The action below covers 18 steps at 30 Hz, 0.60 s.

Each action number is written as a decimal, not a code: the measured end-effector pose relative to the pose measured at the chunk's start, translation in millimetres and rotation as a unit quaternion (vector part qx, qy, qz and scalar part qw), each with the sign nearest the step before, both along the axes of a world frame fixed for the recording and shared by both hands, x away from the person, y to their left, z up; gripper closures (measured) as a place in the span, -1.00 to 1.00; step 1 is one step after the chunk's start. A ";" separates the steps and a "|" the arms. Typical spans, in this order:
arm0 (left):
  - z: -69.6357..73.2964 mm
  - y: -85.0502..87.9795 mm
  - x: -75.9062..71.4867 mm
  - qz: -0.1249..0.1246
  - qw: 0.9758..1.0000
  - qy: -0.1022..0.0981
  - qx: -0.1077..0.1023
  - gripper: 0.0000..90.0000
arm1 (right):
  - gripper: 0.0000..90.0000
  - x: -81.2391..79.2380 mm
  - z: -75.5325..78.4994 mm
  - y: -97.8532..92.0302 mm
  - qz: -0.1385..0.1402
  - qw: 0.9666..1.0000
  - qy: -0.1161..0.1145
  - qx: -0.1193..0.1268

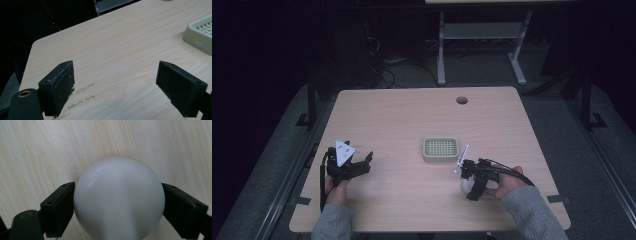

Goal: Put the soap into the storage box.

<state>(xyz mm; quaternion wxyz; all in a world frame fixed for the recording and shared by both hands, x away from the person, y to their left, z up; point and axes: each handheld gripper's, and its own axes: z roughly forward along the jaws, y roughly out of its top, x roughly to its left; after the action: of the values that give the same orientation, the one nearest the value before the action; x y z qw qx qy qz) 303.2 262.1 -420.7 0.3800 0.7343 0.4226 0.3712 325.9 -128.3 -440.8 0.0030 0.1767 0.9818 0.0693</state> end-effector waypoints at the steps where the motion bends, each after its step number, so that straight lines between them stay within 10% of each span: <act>1: 0.0 0.1 0.0 0.000 1.000 0.000 0.000 -0.67 | -0.67 0.3 -0.4 0.0 0.001 1.000 0.000 -0.002; 18: -0.1 -0.1 0.1 -0.001 1.000 -0.001 -0.001 -0.67 | -0.49 -1.1 -1.1 1.7 0.006 1.000 0.000 -0.010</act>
<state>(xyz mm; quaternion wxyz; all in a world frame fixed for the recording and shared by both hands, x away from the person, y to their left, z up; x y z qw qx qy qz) 303.2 262.0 -420.8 0.3812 0.7338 0.4222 0.3714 324.8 -126.6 -441.9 0.0043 0.1704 0.9836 0.0593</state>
